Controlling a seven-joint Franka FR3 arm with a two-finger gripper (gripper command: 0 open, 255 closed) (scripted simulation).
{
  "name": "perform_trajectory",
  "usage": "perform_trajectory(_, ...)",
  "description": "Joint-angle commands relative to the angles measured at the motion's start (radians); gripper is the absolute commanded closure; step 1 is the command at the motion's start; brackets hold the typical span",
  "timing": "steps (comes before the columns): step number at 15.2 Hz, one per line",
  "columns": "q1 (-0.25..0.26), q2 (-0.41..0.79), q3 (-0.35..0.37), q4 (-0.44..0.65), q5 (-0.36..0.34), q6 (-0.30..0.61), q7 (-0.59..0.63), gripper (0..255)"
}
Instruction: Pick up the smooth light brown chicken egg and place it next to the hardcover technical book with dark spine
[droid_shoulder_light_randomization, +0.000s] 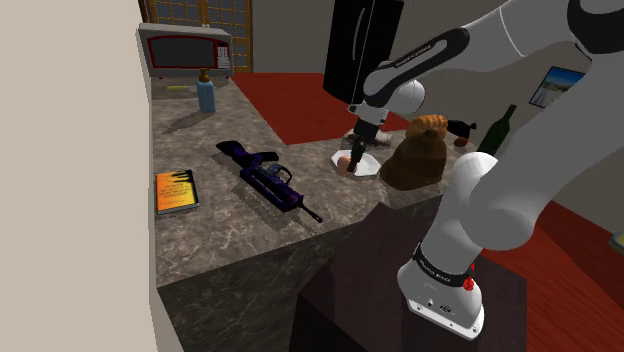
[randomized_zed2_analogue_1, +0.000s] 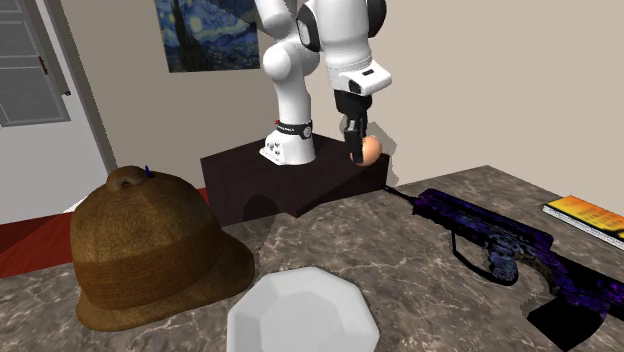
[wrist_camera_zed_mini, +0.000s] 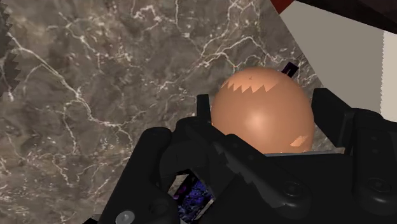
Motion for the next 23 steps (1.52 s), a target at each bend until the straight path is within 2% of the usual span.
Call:
perform_trajectory(1,0.046,0.021,0.029,0.004,0.040,0.023,0.040,255)
perform_trajectory(7,0.182,0.120,0.091,0.058,0.174,0.073,0.118,255)
perform_trajectory(13,0.301,0.254,0.146,0.160,0.322,0.094,0.166,255)
perform_trajectory(18,0.368,0.382,0.195,0.279,0.435,0.085,0.199,255)
perform_trajectory(23,0.403,0.514,0.248,0.424,0.521,0.057,0.242,255)
